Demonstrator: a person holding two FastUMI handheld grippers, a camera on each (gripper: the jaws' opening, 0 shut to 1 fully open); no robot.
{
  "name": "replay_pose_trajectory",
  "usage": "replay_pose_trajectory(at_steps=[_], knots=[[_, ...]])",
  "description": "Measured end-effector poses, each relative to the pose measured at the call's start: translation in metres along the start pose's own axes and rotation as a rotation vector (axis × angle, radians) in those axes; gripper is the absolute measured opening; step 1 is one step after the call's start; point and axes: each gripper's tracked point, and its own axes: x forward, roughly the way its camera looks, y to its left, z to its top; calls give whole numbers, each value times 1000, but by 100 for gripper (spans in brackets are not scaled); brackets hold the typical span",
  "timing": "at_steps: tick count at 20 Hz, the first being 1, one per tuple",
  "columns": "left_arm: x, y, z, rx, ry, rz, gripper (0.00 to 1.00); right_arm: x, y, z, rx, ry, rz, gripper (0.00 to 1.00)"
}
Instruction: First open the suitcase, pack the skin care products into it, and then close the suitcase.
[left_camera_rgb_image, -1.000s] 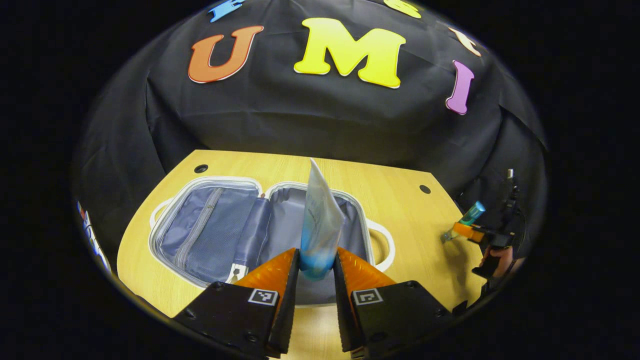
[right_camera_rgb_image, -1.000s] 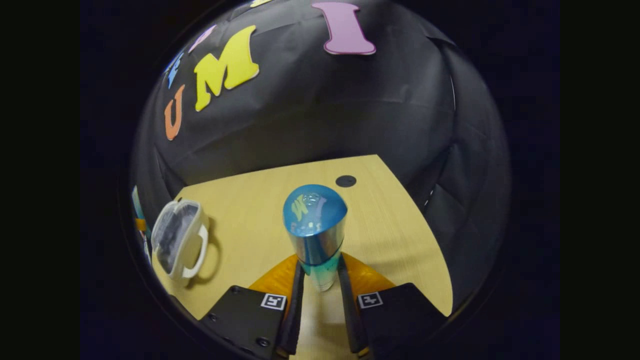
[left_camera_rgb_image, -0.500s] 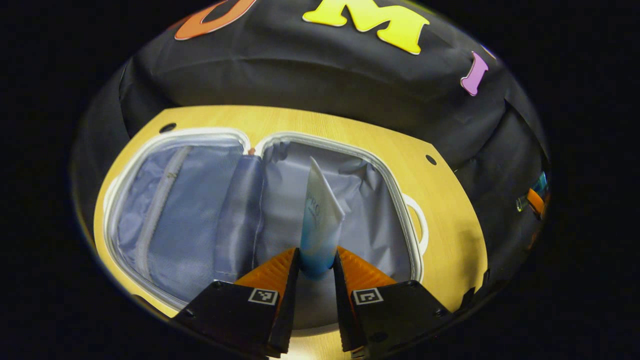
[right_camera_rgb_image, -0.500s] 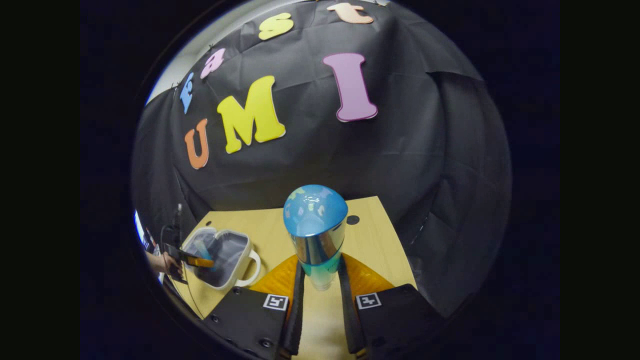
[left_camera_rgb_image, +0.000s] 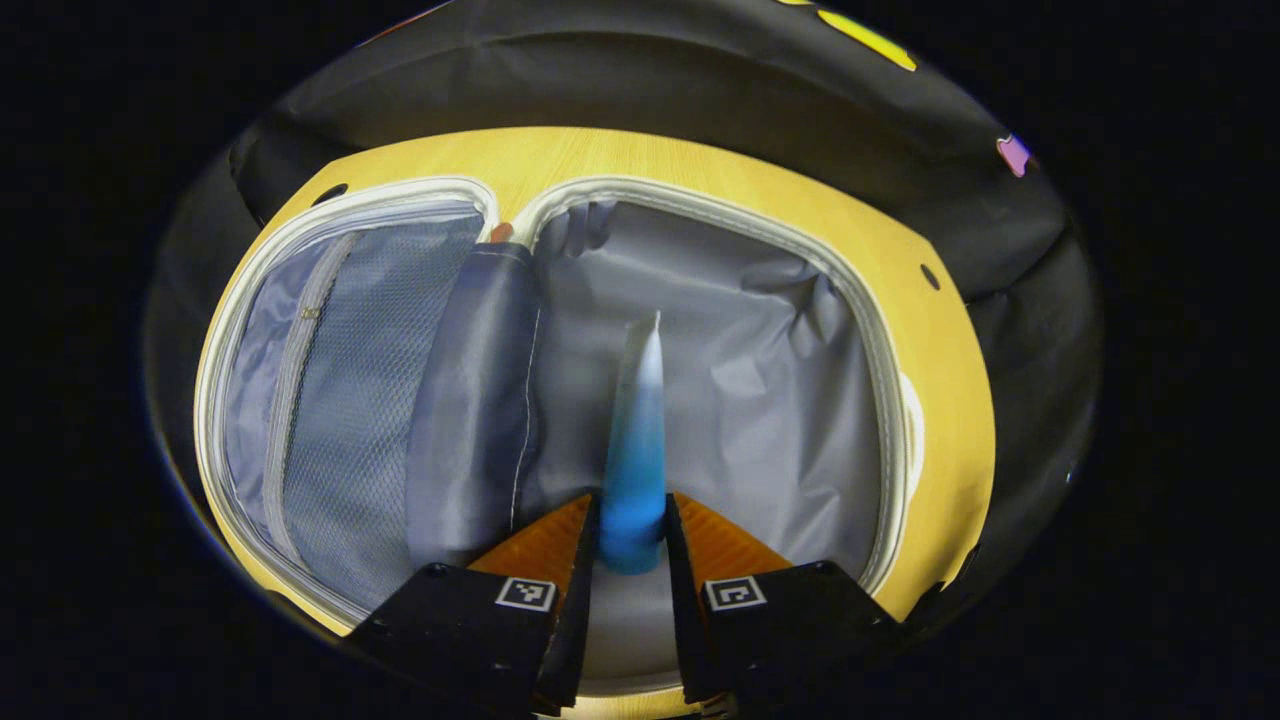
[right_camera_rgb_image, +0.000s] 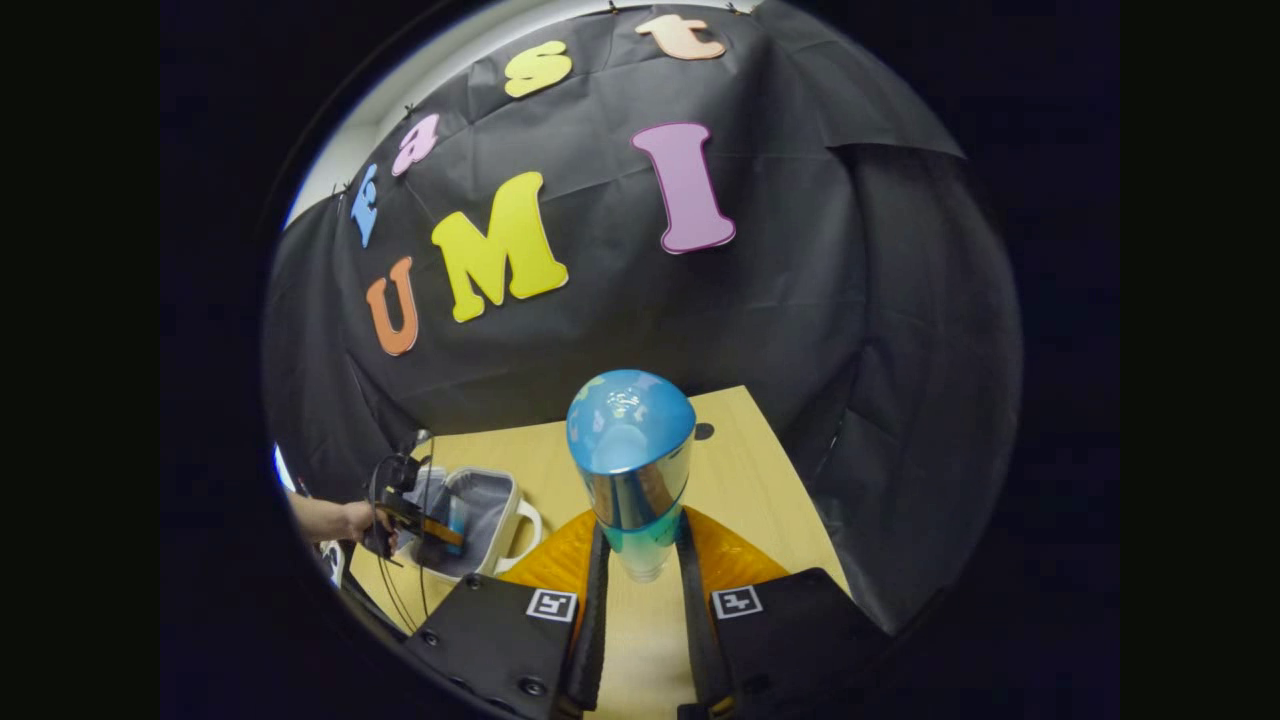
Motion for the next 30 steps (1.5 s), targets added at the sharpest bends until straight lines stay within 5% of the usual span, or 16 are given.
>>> replay_pose_trajectory(at_steps=[2,4,5,6,12,15,20,24,30], knots=[[3,0,7,43,-3,26,48,-2,9,0,-12,-1,6,29],[3,1,8,56,-1,47,40,-2,22,-2,-36,7,22,32],[2,0,6,54,-6,51,49,-1,30,-4,-54,13,35,32],[2,1,5,48,-10,63,43,0,39,-5,-67,19,51,32],[-43,-14,7,-7,-134,20,81,14,109,-19,-157,68,178,32],[-98,-21,2,-48,-305,-55,81,36,165,-33,-185,118,284,32],[-169,-3,-71,-179,-477,-155,82,106,258,-91,-238,244,410,30],[-196,31,-136,-251,-522,-125,83,160,303,-157,-293,389,408,33],[-208,75,-183,-370,-526,-55,83,207,306,-220,-250,566,258,32]])
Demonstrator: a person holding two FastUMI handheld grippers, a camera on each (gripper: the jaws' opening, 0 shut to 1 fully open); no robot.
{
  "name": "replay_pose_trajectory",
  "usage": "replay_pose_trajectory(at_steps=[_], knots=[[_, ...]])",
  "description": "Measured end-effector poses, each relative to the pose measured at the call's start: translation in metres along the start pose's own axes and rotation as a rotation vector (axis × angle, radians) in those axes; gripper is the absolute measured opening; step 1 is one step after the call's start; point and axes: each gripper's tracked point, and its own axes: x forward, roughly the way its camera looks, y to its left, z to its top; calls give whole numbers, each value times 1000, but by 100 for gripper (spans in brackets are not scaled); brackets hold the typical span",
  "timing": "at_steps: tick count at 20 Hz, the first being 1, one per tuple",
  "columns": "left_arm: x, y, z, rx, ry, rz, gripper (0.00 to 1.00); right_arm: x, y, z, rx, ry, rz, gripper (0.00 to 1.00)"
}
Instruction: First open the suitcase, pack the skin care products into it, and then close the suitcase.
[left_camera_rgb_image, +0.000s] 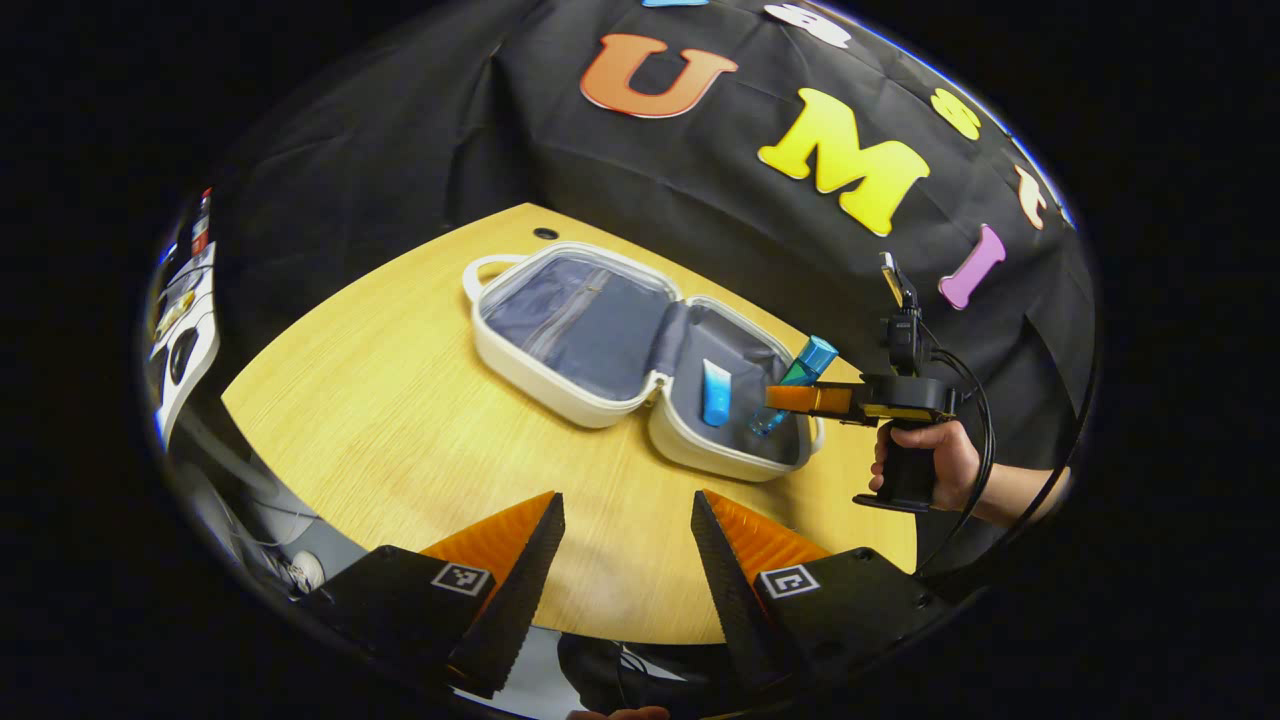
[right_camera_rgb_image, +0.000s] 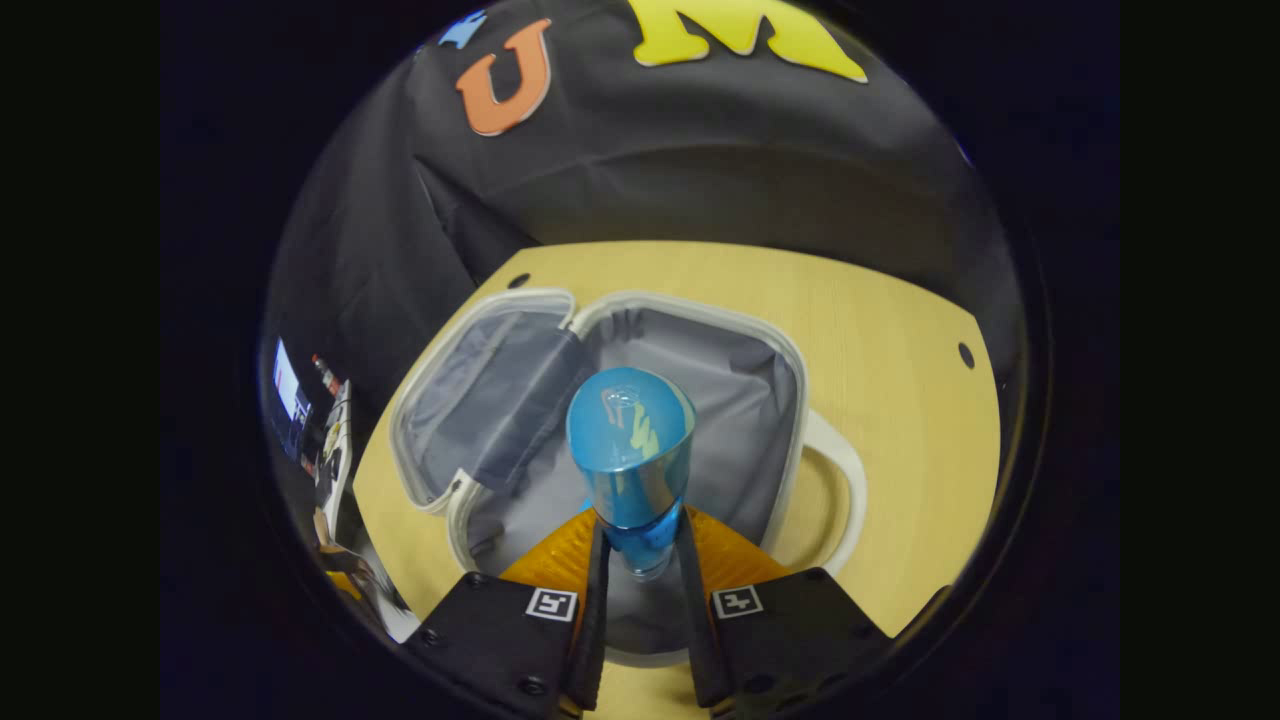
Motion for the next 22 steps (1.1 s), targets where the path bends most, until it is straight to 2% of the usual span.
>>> replay_pose_trajectory(at_steps=[5,7,8,9,14,15,18,20,22], knots=[[-14,25,12,-40,-46,38,83,23,-7,1,127,43,-67,33],[-16,30,15,-43,-55,44,83,32,-9,7,144,51,-91,33],[-17,30,16,-45,-58,43,83,34,-9,11,155,51,-101,29],[-13,28,20,-46,-58,43,83,37,-10,16,166,50,-110,32],[-15,24,26,-14,-68,38,83,50,-12,26,200,96,-167,31],[-17,24,28,-8,-75,38,83,53,-14,27,195,108,-181,34],[-24,30,29,-8,-89,46,83,61,-21,16,195,152,-220,35],[-27,36,27,-25,-94,58,83,63,-27,0,242,193,-239,34],[-28,46,26,-51,-103,73,83,66,-27,-4,238,187,-249,34]])
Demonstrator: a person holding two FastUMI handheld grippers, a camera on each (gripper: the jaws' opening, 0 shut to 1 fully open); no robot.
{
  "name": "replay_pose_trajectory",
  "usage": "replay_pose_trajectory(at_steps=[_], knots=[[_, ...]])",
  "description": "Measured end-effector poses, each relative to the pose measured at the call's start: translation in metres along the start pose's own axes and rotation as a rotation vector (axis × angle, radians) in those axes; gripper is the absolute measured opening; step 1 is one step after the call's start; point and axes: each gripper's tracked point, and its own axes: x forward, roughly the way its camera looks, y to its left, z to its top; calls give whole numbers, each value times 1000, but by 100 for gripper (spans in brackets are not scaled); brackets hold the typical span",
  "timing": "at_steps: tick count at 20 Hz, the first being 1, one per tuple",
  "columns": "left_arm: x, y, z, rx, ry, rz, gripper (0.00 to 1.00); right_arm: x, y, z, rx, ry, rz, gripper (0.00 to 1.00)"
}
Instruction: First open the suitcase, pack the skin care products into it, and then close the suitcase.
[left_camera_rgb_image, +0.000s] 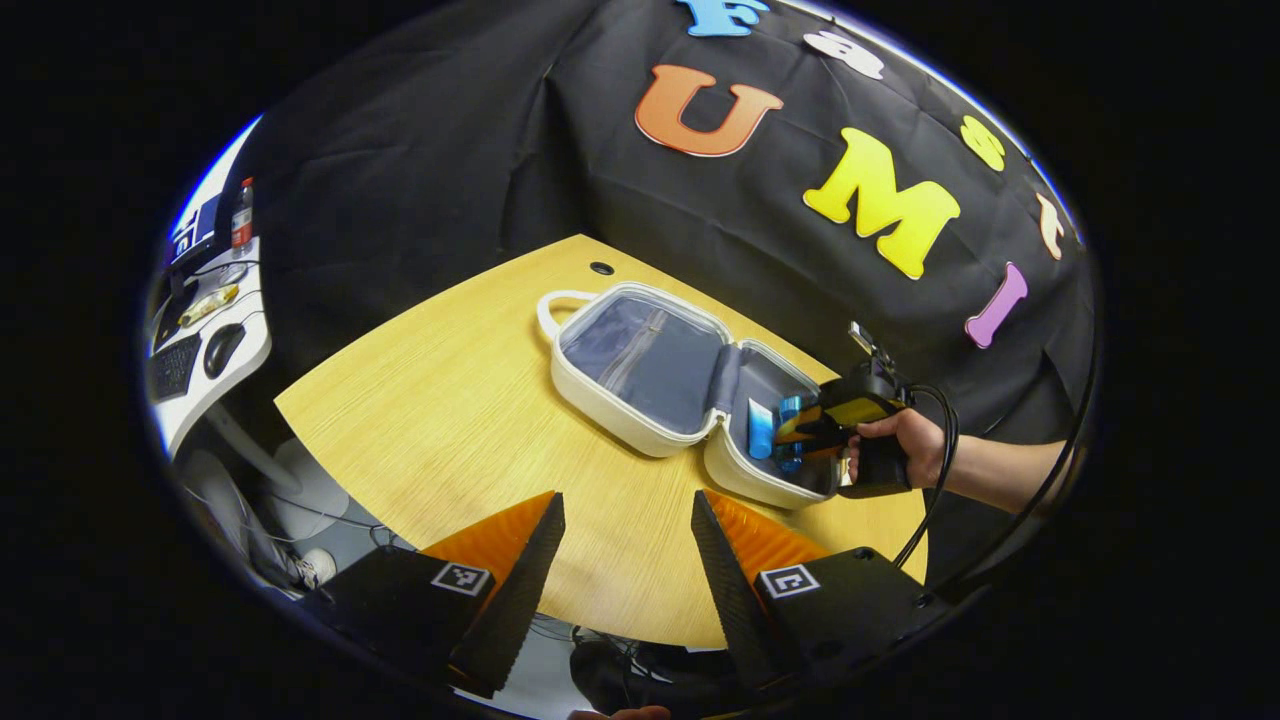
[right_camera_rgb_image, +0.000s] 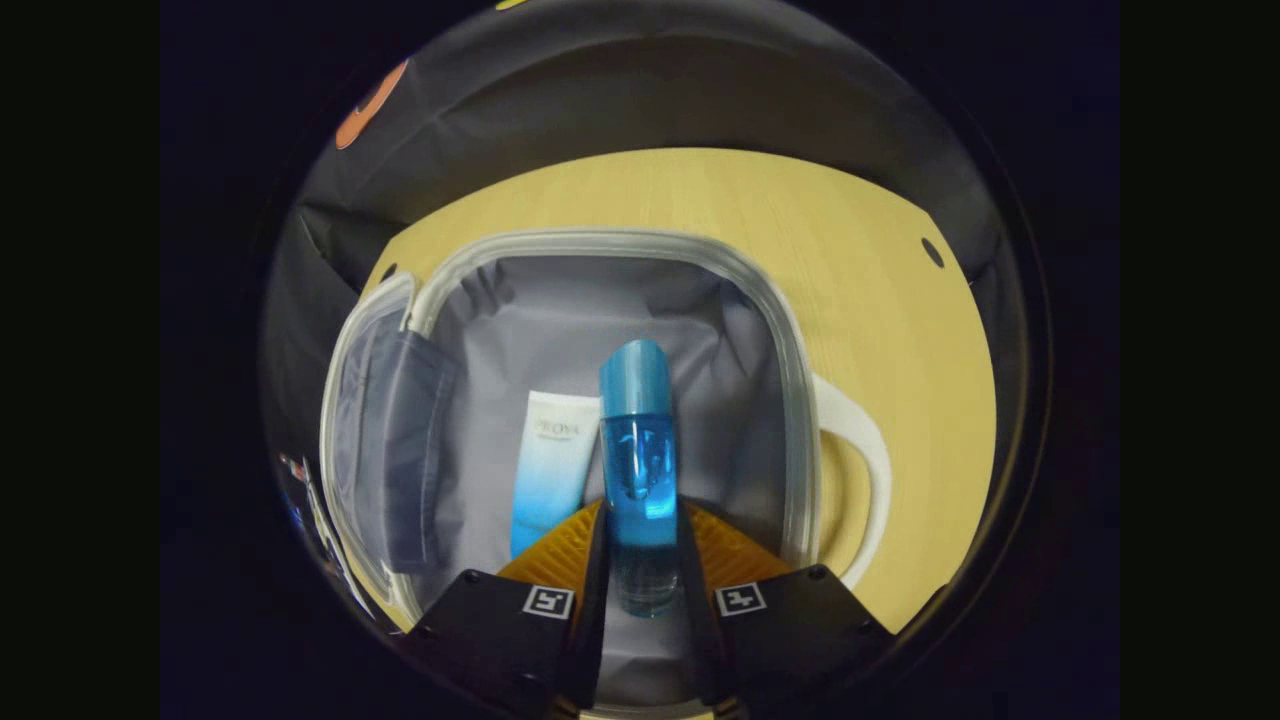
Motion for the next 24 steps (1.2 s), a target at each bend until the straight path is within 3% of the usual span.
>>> replay_pose_trajectory(at_steps=[1,6,8,10,14,17,19,21,24], knots=[[1,4,1,-19,-6,7,83,-2,1,-1,-16,2,-6,31],[14,15,18,-60,-52,-4,82,-19,3,-5,-52,-15,-2,41],[23,18,35,-44,-93,-21,83,-36,5,-7,-85,-43,25,54],[34,17,56,-34,-152,-74,83,-60,4,-10,-121,-96,52,66],[73,23,102,-82,-245,-196,83,-128,-2,-10,-188,-238,147,78],[102,28,146,-143,-335,-302,83,-177,-20,-14,-242,-337,204,80],[106,23,174,-208,-408,-401,82,-204,-42,-10,-301,-429,187,80],[132,42,191,-269,-429,-364,82,-223,-66,-7,-344,-492,149,80],[187,75,174,-351,-289,-291,82,-240,-88,-8,-304,-522,126,77]])
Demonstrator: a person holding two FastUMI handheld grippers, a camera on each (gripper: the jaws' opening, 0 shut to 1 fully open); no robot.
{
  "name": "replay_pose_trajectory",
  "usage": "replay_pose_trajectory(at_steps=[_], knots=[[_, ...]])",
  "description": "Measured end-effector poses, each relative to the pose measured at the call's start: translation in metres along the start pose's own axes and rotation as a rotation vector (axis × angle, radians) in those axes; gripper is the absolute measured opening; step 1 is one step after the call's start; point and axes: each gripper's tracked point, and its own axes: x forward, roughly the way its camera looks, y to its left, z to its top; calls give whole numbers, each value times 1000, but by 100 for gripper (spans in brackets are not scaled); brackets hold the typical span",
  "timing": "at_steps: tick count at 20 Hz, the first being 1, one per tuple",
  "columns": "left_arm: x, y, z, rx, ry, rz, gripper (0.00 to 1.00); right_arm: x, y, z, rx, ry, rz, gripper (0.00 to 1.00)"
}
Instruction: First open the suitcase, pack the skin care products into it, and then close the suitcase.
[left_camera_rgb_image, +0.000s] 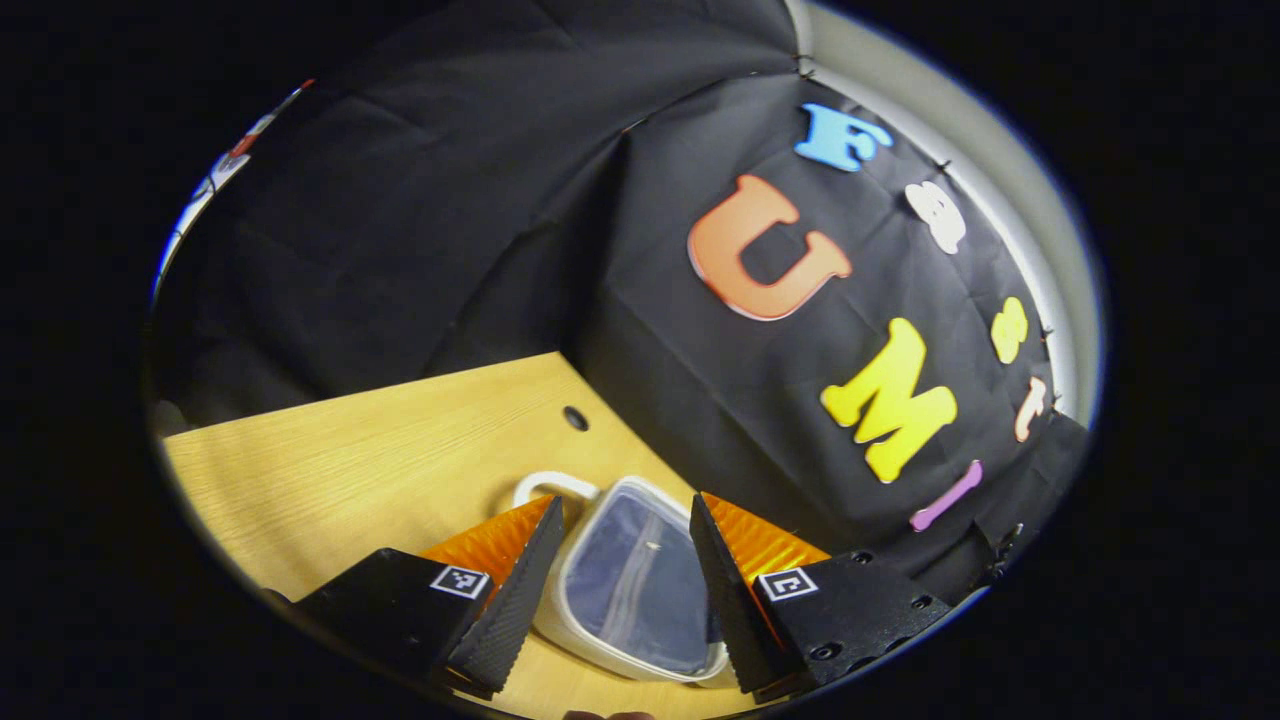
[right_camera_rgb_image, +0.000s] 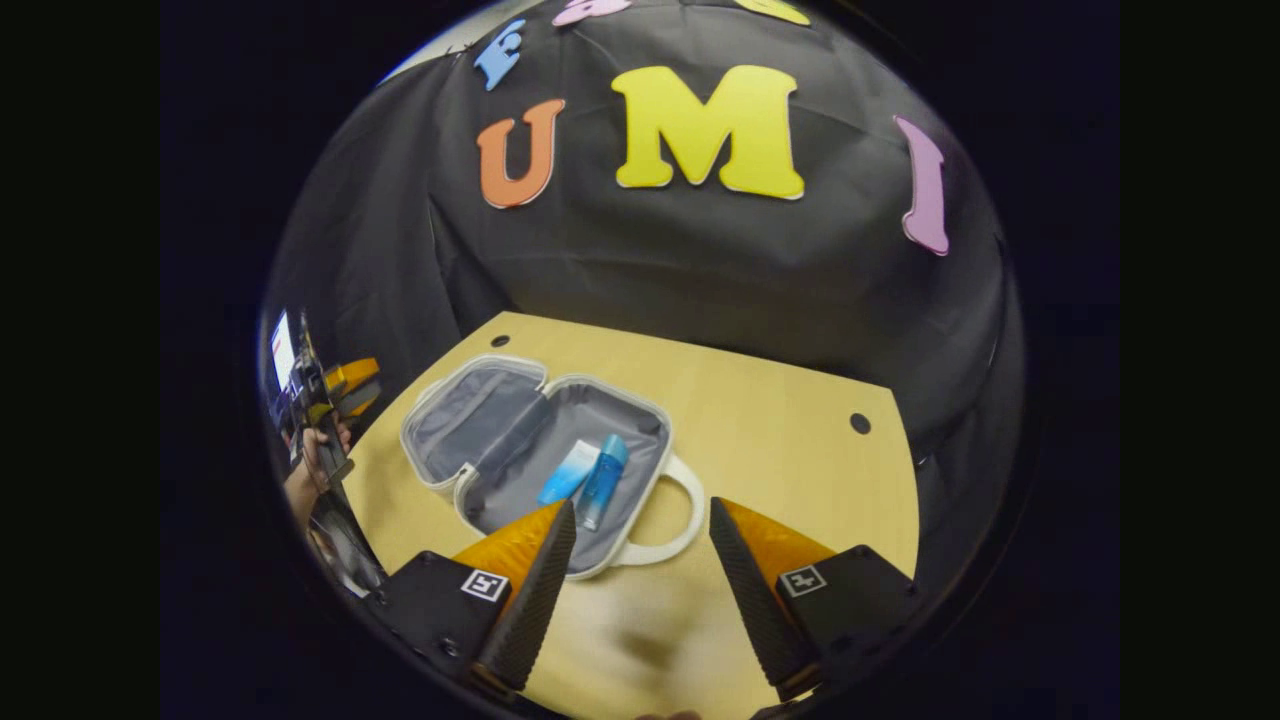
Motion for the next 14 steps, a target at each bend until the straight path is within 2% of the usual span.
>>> replay_pose_trajectory(at_steps=[2,3,4,6,8,9,10,11,12,13,14], knots=[[20,17,-12,-80,86,32,83,-4,-9,0,6,-10,-17,80],[29,27,-18,-103,117,46,83,-5,-13,-5,3,0,-26,77],[39,31,-21,-111,131,50,83,-6,-14,-7,13,12,-31,80],[52,42,-28,-97,162,64,83,-7,-19,-12,45,27,-44,77],[65,50,-36,-88,199,80,81,-8,-24,-15,51,33,-57,80],[69,49,-37,-95,205,73,89,-10,-25,-16,29,32,-62,80],[76,48,-37,-94,205,75,75,-11,-24,-16,13,31,-64,80],[83,50,-39,-87,208,87,66,-14,-21,-15,9,26,-59,80],[86,54,-41,-84,219,103,73,-16,-20,-13,8,21,-54,80],[94,54,-46,-80,235,116,36,-19,-18,-10,11,14,-51,80],[97,58,-47,-78,244,137,45,-20,-19,-8,17,8,-48,80]])
